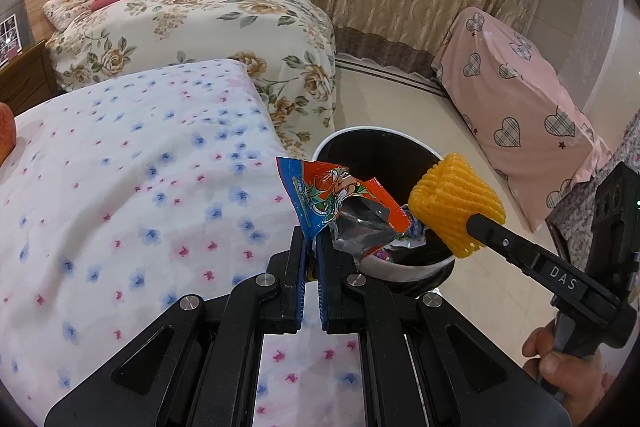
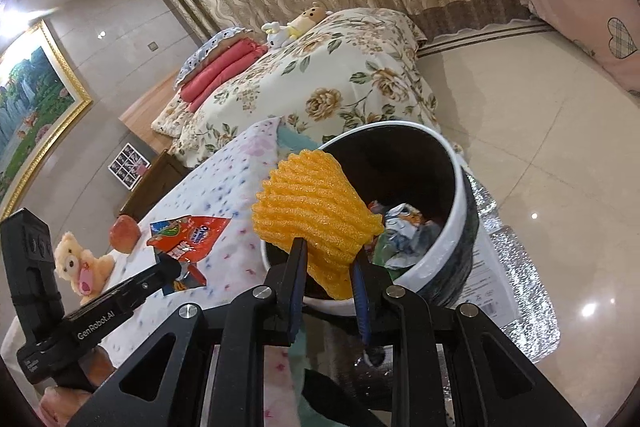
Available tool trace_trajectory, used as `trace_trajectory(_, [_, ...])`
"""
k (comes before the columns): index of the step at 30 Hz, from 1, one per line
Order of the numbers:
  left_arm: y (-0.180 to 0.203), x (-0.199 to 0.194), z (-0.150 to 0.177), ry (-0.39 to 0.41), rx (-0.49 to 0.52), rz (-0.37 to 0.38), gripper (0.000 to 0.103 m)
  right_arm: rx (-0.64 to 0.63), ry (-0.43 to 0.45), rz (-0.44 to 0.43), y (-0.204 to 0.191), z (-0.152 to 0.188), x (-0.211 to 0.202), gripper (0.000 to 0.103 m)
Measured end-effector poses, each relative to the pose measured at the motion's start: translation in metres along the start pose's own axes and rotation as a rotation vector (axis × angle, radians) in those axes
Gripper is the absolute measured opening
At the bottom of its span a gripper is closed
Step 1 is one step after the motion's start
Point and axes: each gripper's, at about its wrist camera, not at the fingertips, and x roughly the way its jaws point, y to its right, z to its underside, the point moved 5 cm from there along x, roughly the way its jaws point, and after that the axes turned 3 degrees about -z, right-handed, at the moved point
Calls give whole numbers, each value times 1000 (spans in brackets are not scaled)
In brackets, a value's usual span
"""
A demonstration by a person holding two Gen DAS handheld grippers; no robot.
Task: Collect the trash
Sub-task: 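Carry the foam net and colorful wrapper over the black bin with both tools, then lower both held items into the bin opening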
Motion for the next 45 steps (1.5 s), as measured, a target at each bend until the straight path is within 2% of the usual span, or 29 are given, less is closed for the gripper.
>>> trace_trajectory(20, [15, 22, -7, -16, 10, -6, 4, -30, -1, 82, 12, -6, -1, 21])
trace_trajectory(45, [30, 44, -23, -23, 30, -14, 4, -63, -19, 117, 18, -22, 12, 21])
